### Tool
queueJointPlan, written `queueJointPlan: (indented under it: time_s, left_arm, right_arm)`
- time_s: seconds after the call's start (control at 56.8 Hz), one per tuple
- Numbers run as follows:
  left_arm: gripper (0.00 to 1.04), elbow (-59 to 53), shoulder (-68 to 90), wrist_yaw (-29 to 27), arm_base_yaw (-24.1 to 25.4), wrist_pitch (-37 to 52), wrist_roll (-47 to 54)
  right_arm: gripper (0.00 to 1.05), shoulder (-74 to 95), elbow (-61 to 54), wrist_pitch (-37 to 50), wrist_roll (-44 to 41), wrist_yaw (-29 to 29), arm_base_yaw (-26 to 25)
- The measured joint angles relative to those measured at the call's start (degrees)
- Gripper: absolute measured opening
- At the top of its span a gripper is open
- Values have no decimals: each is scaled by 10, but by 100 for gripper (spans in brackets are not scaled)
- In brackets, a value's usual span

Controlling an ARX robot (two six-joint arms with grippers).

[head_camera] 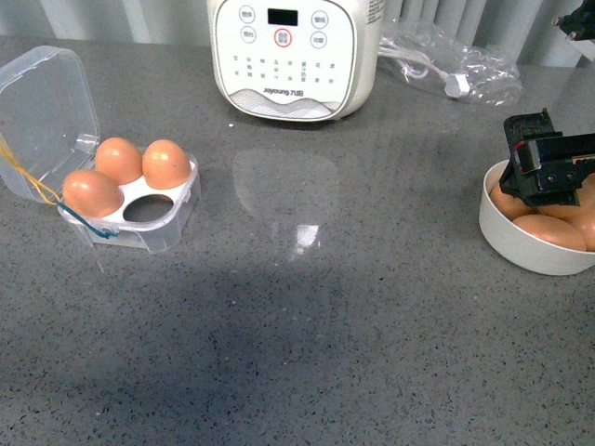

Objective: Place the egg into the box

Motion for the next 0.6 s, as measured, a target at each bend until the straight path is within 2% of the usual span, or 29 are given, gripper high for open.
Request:
queueJointPlan:
  time_s: [0.123,0.264,0.352,0.598]
  left_arm:
    - [98,0,0,0,0,0,0]
    - [98,0,0,0,0,0,0]
    - [98,0,0,0,0,0,0]
    - [98,0,0,0,0,0,0]
  right_arm:
    - [68,5,1,1,5,16,2]
    - [47,4,1,-3,8,17,0]
    - [43,-1,1,-3,11,22,-1]
    - [43,-91,7,10,0,7,33]
